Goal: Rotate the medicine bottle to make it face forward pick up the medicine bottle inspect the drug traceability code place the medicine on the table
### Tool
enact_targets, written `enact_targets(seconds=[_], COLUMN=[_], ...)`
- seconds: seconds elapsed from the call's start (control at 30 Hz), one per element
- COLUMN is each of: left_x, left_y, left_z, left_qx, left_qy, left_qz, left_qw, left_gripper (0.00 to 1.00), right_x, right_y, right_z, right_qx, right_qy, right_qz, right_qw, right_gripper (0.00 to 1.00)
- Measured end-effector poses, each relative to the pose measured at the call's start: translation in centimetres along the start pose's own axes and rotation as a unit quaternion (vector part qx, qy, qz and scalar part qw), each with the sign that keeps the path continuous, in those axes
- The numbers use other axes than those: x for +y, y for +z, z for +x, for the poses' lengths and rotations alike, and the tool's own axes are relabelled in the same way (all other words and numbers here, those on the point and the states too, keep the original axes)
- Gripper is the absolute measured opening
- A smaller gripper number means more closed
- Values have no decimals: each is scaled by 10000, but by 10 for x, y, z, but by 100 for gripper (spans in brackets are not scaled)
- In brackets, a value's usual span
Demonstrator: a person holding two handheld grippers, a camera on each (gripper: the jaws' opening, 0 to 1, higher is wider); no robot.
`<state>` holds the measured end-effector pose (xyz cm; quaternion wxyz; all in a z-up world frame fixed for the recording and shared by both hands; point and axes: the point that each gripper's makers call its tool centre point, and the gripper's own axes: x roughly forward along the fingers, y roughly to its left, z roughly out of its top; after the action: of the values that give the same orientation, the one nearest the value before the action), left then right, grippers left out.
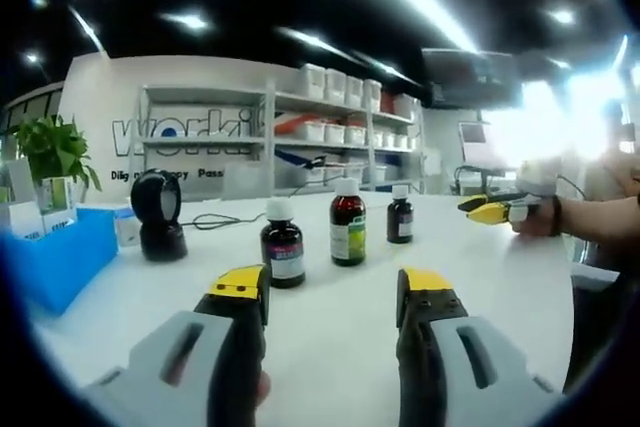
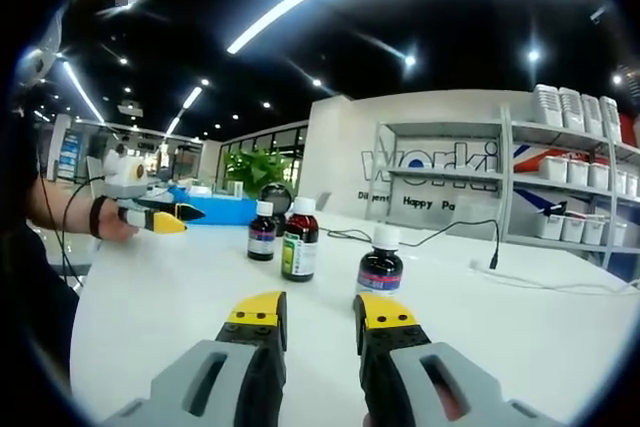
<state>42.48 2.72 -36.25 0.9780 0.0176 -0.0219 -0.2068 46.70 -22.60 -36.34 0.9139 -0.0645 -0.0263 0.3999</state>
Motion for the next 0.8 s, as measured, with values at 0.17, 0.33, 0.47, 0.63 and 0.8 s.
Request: enact_targets(seconds=[0.17,0.33,0.47,0.63,0.8], left_x=[4,6,8,4,8], left_y=[2,4,5,3,3], left_z=[-2,-3,-4,-2,-3], left_qx=[-59,-107,-140,-70,-103], left_qy=[126,200,234,184,203], left_qz=[-169,-229,-288,-159,-210], left_qw=[9998,9995,9992,9997,9995], left_gripper=[41,41,41,41,41], right_x=[-1,-2,-5,-6,-6], right_y=[1,1,3,2,3], right_z=[0,0,-1,-1,-1], right_qx=[-20,-41,-108,-86,-98], right_qy=[-17,-26,-33,-54,-72], right_qz=[49,116,243,257,292], right_qw=[10000,9999,9996,9996,9995], right_gripper=[23,22,22,22,22])
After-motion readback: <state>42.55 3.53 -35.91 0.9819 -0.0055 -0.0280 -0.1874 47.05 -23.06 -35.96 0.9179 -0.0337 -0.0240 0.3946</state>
